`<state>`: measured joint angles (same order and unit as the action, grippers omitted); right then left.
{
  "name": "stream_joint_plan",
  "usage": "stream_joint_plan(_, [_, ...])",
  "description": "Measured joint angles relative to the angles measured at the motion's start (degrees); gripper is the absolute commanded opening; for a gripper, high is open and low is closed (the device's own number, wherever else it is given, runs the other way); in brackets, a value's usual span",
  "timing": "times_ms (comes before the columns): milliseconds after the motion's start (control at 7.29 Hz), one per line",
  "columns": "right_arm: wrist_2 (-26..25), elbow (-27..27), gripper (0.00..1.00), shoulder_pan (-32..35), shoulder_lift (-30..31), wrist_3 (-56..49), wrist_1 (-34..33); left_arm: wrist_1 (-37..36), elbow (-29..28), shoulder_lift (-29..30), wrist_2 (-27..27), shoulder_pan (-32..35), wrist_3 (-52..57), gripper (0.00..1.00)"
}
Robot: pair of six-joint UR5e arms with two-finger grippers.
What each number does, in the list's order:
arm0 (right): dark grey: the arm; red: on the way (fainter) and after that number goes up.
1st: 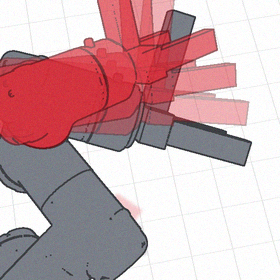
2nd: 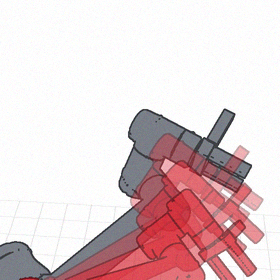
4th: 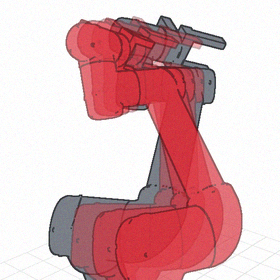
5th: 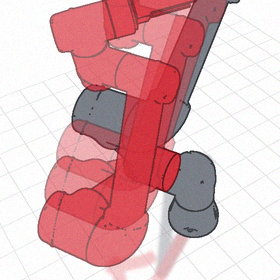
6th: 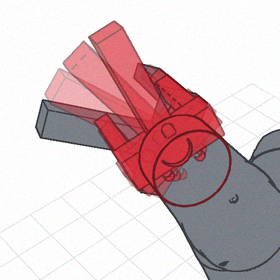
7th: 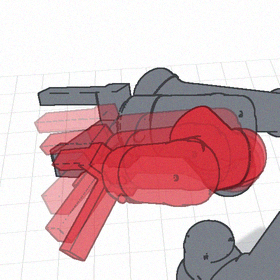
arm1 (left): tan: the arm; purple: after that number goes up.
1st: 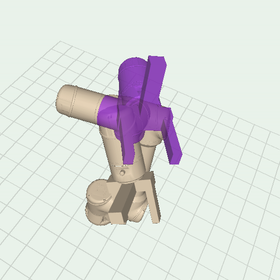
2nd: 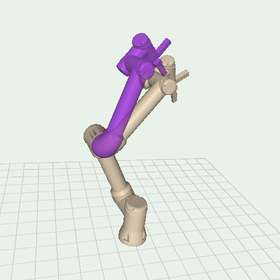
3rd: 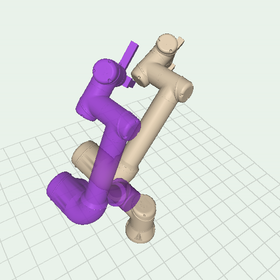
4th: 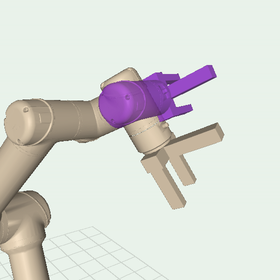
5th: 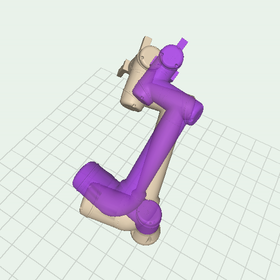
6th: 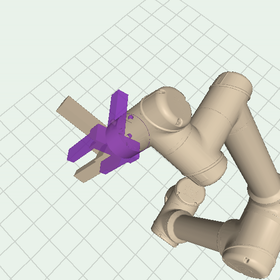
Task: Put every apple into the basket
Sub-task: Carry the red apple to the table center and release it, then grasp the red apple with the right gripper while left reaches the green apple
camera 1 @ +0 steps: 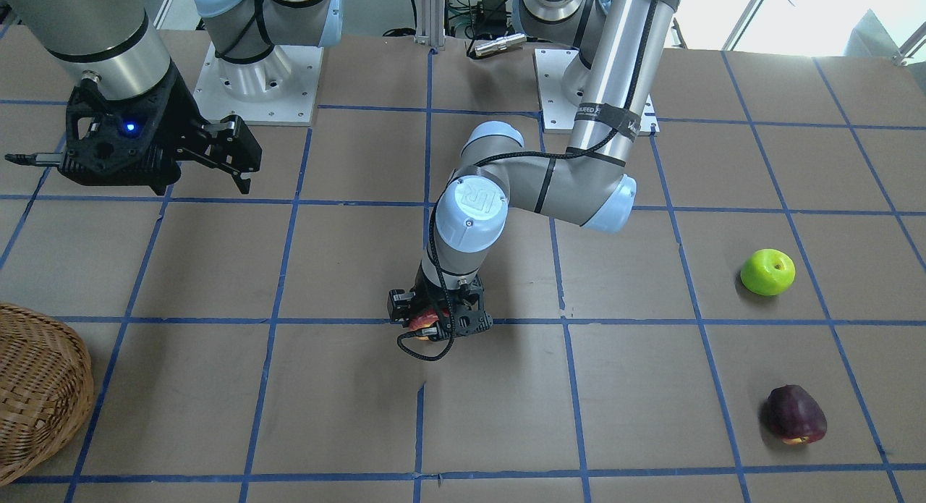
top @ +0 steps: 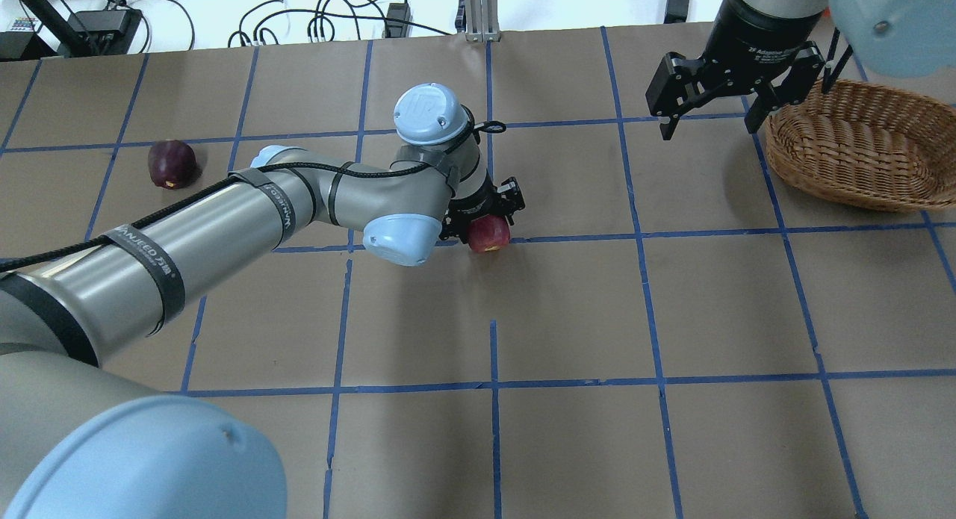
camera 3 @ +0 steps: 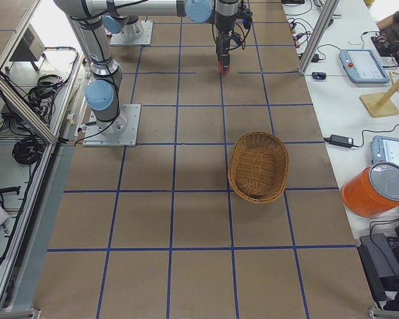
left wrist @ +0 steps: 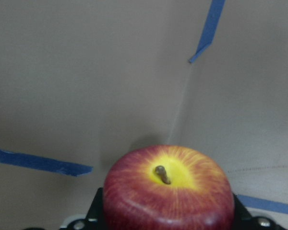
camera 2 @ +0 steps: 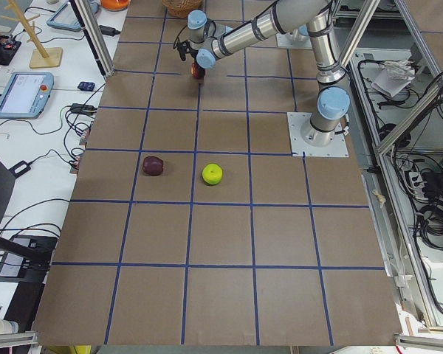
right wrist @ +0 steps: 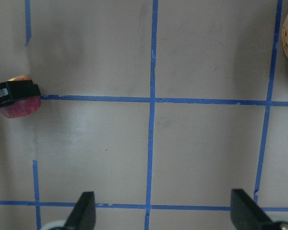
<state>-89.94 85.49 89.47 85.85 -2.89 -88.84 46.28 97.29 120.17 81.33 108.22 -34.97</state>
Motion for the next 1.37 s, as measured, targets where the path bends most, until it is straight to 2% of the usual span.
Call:
stream_joint_plan(275, [0.0,0.4,1.00,0.0,0.3,-0.5,0.1,4.8,-1.4,-4.0,0.6,-1.9,3.9,1.00])
stream_joint_plan(549, [1.5,1.7,1.00,1.1,0.6,-0.7,-0.8,15.3,-1.8,-10.0,2.8,-9.4,15.5,1.00])
stream_joint_plan(686, [4.8,2.2,1.00,3.0,-0.4,-0.8,-3.2,19.7,-1.7,-12.6,3.6,-14.4,21.4,1.00])
stream_joint_plan(961, [8.5,2.6,1.00,9.2,-6.4,-0.5,-11.3,23.8,-1.4,-15.7,6.6,-22.2,30.2,1.00])
stream_joint_plan(1098, [8.8,2.7,1.00,12.1,-11.5,-0.2,-16.6,25.0,-1.3,-16.2,9.2,-26.5,37.0,1.00])
stream_joint_plan(1373, [8.6,2.5,1.00,16.2,-21.0,0.7,-28.7,26.2,-0.3,-16.0,11.1,-36.5,53.8,1.00])
